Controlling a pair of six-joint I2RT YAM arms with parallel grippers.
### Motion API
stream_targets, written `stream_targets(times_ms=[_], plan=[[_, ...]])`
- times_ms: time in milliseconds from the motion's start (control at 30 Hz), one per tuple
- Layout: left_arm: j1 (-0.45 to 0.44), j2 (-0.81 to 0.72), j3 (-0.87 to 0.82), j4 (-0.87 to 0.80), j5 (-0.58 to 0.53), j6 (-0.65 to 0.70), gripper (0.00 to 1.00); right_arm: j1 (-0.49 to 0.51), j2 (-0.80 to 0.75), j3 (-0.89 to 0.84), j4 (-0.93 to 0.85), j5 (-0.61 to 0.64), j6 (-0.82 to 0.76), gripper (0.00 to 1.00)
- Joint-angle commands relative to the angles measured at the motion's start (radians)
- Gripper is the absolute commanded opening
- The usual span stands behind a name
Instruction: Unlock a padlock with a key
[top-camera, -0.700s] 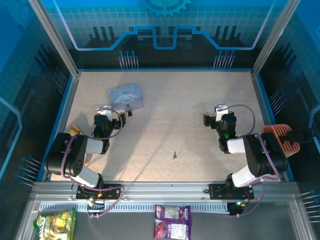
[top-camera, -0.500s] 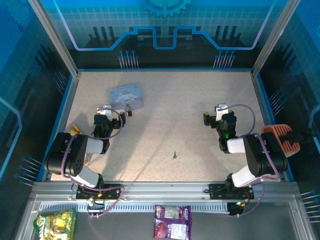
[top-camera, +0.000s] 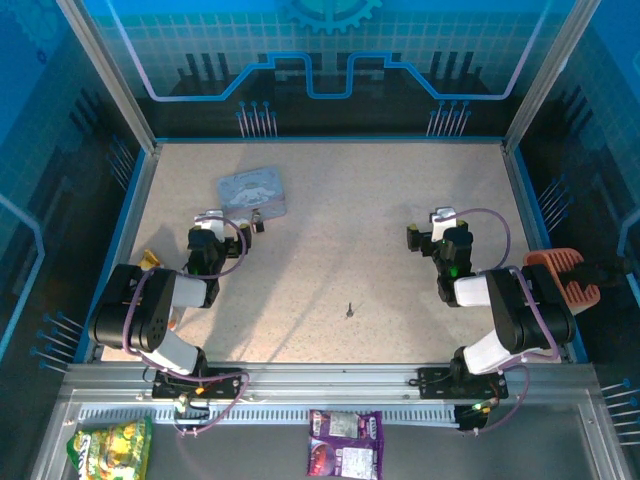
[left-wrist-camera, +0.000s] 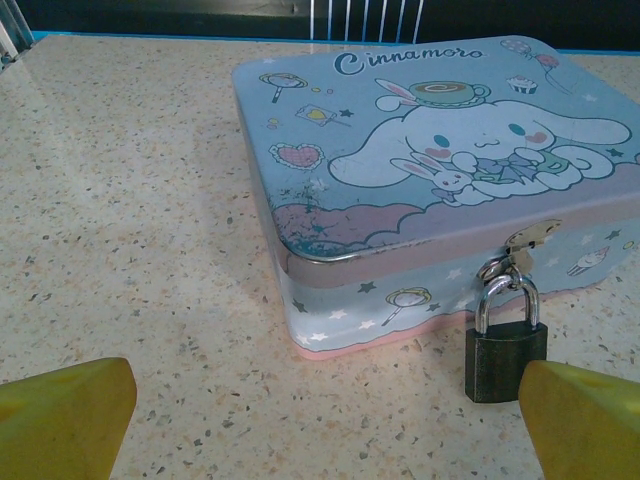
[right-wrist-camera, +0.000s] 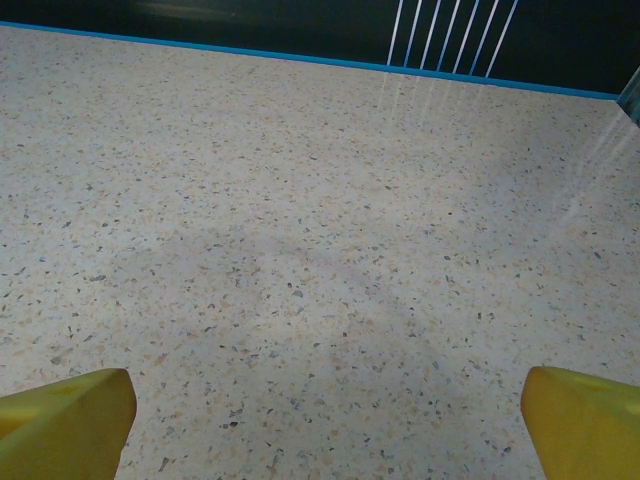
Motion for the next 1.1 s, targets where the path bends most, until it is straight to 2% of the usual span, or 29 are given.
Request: stream_targets(times_ms=[0,567,733,833,933,1067], plan=[[0.004,0.010,0.027,0.037,-0.006,0.009,0.99,0.010,0.010,0.020,0.045,-0.008,-0.016,1.00],[0.005,0.010,0.025,0.039,-0.009,0.009,0.99,-0.005,0.008,0.028,0.025,-0.031,-0.003,1.00],[-0.013,-0.010,-0.032,0.133,0.010,0.041,0.99,-0.006,0.007,0.026,0.028,-0.037,-0.006,1.00],[-0.037,-0.072,-0.084,0.180,0.004,0.072,0.99,0.019,0.005,-0.007,0.091,-0.054,-0.047,1.00],[-0.067,-0.207,-0.089,0.060,-0.009,0.100,0.99,0.029,-0.029,-0.035,0.126,-0.054,-0.064,1.00],[-0.090,-0.452,-0.049,-0.224,-0.004,0.076,0.99,0.071,-0.173,-0.023,-0.020,-0.050,-0.111,1.00]])
